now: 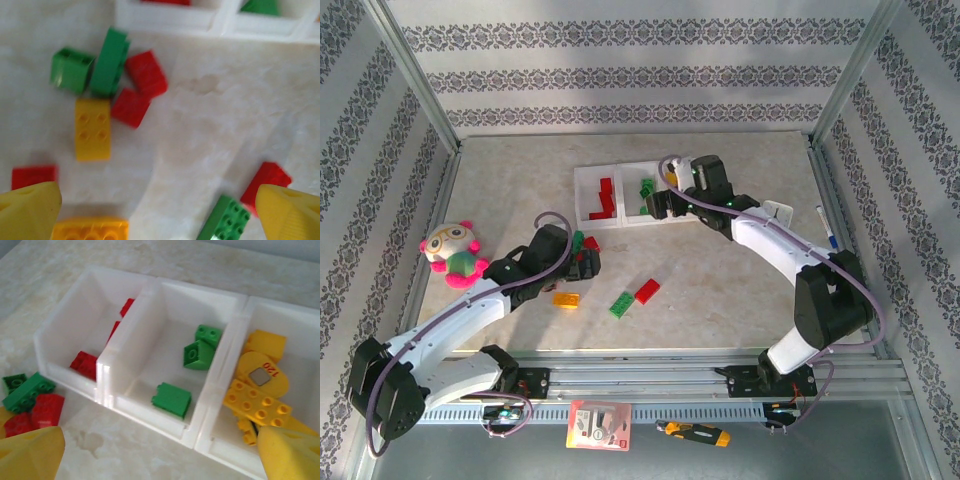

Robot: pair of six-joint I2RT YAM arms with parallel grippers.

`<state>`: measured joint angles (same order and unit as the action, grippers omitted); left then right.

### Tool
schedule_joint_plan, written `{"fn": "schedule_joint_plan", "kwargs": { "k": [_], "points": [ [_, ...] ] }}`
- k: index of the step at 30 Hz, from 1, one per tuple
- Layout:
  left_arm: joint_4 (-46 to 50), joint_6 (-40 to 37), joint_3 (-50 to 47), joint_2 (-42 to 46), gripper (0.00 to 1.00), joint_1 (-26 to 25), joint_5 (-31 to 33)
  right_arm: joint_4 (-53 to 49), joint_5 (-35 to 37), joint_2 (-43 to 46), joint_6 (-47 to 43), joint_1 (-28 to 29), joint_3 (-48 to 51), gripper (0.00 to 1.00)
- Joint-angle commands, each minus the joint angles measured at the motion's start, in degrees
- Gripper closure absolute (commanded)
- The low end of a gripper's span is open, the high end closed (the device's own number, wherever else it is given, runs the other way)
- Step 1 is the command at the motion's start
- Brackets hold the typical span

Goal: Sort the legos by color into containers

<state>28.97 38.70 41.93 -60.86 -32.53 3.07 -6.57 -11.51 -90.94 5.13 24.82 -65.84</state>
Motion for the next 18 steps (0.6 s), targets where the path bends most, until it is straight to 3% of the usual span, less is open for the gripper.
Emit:
{"fn": "schedule_joint_plan", "kwargs": {
  "k": [1, 11, 18],
  "points": [
    [11.4, 5.0, -0.8, -0.2, 0.01, -0.1, 0.6, 1.0, -1.3, 0.6, -0.9, 1.0, 0.3, 0.02],
    [15.8, -0.8, -0.6, -11.3, 0.01, -0.1, -1.9, 1.6, -1.4, -0.5, -0.6, 1.7, -0.1, 0.02],
    [9.8, -2.7, -1.6, -17.0, 0.03, -0.2, -4.1, 1.8, -1.5, 0.0, 0.0, 1.7, 0.5, 0.02]
  ]
}}
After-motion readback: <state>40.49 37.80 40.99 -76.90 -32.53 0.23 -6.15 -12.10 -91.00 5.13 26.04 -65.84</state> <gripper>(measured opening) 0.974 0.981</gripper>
